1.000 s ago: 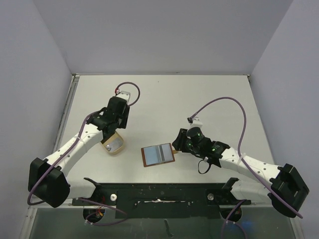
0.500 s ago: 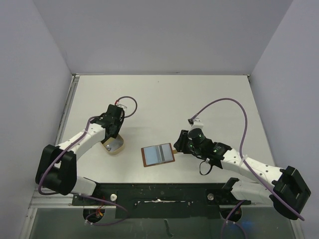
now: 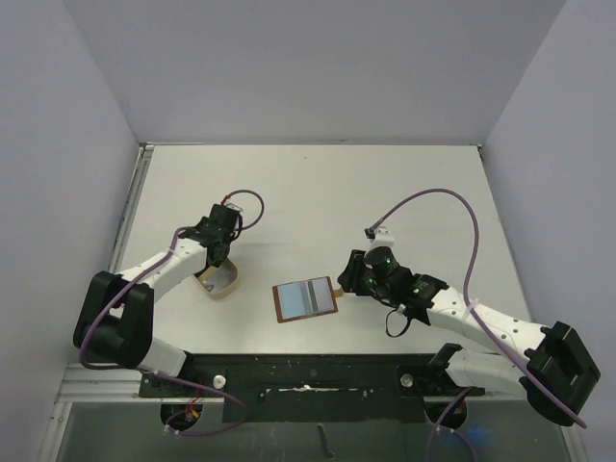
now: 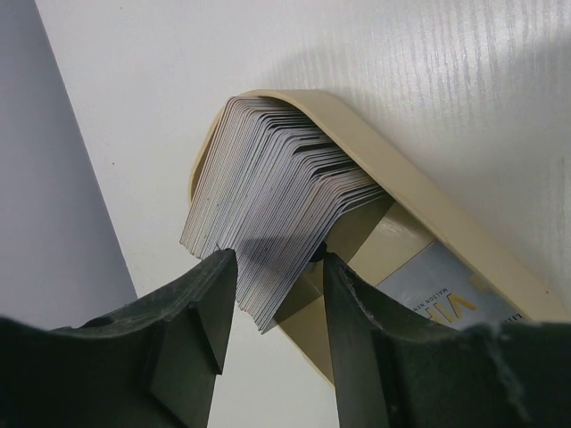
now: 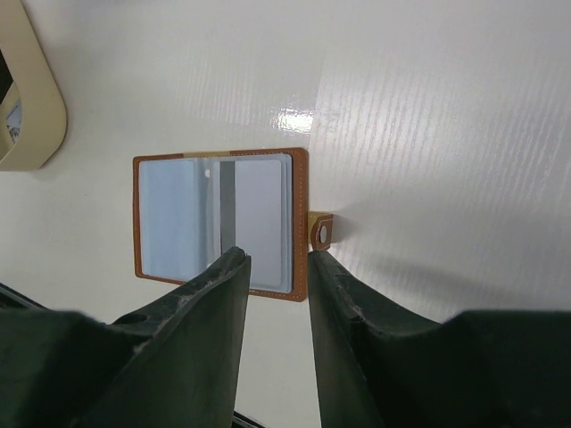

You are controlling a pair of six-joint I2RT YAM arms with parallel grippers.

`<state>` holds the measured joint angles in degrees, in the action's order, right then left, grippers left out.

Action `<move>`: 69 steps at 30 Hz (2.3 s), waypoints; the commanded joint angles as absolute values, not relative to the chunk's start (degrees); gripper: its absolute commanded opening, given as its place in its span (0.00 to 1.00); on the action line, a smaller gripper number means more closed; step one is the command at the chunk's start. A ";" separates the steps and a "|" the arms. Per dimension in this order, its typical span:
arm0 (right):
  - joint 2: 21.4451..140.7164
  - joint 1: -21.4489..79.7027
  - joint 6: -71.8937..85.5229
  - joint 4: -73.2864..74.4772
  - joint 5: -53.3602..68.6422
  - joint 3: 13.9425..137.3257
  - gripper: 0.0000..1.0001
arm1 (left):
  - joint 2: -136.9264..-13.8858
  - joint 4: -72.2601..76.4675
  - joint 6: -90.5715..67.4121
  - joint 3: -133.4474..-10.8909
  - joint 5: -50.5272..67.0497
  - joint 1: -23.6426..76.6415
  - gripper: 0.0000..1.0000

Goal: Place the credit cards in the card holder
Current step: Pick up the credit card from the storage box, then insert the credit card into the card holder.

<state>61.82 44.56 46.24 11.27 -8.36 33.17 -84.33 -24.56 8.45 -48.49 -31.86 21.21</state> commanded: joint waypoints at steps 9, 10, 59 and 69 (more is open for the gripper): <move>59.56 44.03 45.85 9.43 -9.42 32.84 0.33 | -84.59 -20.76 10.80 -48.25 -35.82 20.74 0.34; 59.49 43.97 45.88 9.31 -9.34 32.79 0.33 | -84.55 -20.87 10.82 -48.38 -35.78 20.75 0.33; 59.17 44.18 47.71 5.20 -4.23 39.24 0.32 | -62.74 -30.79 -6.78 -55.85 -3.60 22.24 0.00; 59.52 44.17 49.18 -5.29 2.81 40.96 0.32 | -56.10 -14.32 -19.69 -47.43 28.29 22.15 0.00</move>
<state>60.75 44.23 48.25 3.36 -1.23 38.30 -57.71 -25.63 -11.90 -50.43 10.46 22.39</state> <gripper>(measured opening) 0.325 0.019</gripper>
